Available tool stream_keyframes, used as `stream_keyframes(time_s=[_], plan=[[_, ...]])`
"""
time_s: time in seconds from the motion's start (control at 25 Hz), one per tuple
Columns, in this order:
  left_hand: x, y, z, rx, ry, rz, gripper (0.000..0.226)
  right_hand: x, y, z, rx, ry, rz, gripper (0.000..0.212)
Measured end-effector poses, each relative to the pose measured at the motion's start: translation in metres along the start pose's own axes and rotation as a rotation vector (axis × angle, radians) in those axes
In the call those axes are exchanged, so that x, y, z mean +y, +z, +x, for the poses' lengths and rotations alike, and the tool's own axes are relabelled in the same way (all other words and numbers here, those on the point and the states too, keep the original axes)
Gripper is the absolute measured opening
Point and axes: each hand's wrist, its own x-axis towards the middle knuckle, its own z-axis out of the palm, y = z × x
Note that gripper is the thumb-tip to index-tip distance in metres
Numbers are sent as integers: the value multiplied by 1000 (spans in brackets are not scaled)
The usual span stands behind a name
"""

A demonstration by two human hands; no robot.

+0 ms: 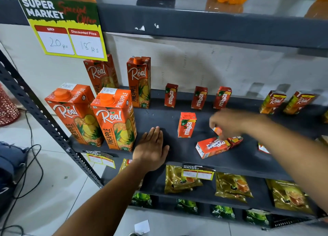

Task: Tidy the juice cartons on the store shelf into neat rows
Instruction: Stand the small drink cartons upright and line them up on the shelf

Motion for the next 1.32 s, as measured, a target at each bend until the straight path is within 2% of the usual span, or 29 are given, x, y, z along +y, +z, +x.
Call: stream_keyframes(time_s=[0.12, 0.32, 0.48, 0.72, 0.88, 0.96, 1.04, 1.12, 1.24, 1.32], plan=[[0, 1, 0, -15, -17, 0, 70, -23, 45, -5, -31, -23, 32, 81], [-1, 2, -1, 8, -5, 11, 69, -25, 70, 4, 11, -42, 183, 74], [-1, 2, 0, 7, -14, 13, 70, -13, 68, 1, -1, -9, 137, 86], [-1, 4, 0, 2, -28, 18, 70, -1, 60, -4, 45, -33, -17, 55], [-2, 5, 1, -3, -22, 11, 72, 9, 37, -6, 247, -115, -4, 38], [-3, 5, 1, 14, -16, 9, 73, 7, 25, -3, 362, -91, 70, 13], [-2, 6, 0, 20, -15, 16, 73, 7, 19, 1, 385, -79, 87, 19], [-2, 6, 0, 24, -16, 19, 73, 10, 17, 2, 352, -165, 48, 30], [-2, 6, 1, 30, -16, 16, 75, 22, 12, 0, 340, -315, 10, 26], [-2, 6, 0, 30, -16, 9, 76, 28, 11, 2, 368, -331, -69, 31]])
